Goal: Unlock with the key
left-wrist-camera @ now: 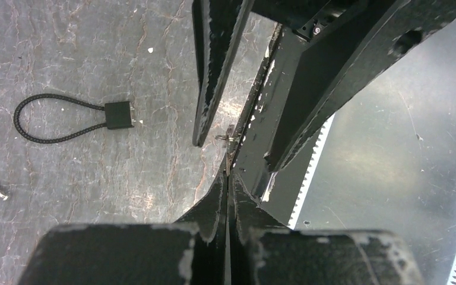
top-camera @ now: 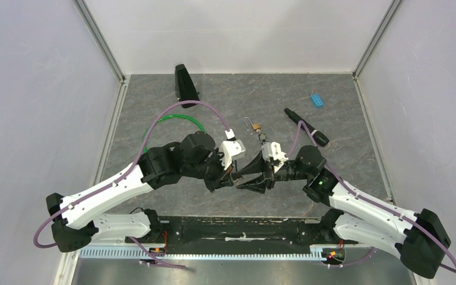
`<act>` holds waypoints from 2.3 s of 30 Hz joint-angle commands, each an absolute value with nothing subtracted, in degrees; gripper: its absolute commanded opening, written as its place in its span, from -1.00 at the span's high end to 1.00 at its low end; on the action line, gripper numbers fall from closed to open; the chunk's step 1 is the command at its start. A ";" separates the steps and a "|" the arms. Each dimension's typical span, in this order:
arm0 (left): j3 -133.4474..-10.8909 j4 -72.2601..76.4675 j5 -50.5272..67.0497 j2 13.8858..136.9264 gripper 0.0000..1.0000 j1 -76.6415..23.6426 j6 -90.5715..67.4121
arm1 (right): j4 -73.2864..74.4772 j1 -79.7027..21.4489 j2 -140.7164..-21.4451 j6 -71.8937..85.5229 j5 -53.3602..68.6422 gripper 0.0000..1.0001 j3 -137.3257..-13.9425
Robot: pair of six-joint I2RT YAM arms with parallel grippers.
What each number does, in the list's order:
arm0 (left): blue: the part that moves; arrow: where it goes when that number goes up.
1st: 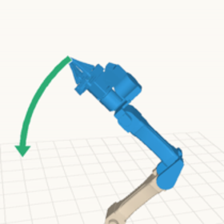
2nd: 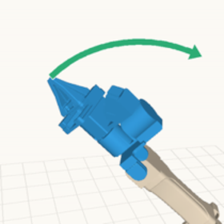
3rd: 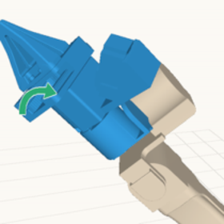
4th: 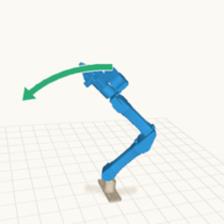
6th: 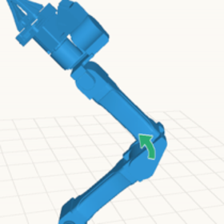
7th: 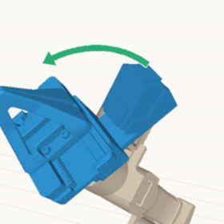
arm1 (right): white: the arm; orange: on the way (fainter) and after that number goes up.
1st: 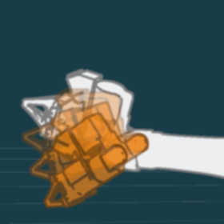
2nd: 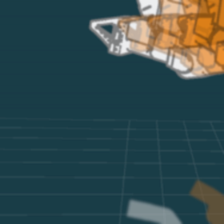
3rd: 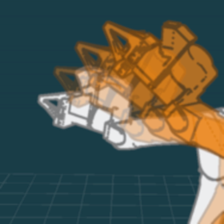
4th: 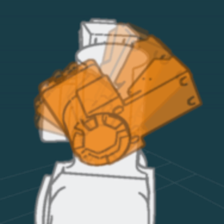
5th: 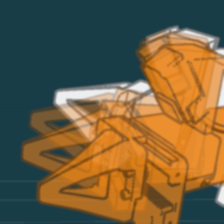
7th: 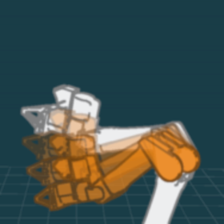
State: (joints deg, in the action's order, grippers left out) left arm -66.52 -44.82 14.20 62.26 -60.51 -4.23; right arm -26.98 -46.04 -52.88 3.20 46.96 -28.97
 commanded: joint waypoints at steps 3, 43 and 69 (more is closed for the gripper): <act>-68.21 -44.34 17.58 62.94 0.95 -60.76 -1.30 | -26.66 -46.85 -54.79 0.49 46.67 0.17 -31.64; -65.89 -43.49 13.19 58.69 0.95 -60.80 -4.13 | -21.07 -46.98 -50.74 1.01 38.69 0.37 -27.89; -67.41 -45.13 16.81 61.80 0.95 -60.80 -0.84 | -27.53 -46.94 -55.66 5.54 47.72 0.37 -31.29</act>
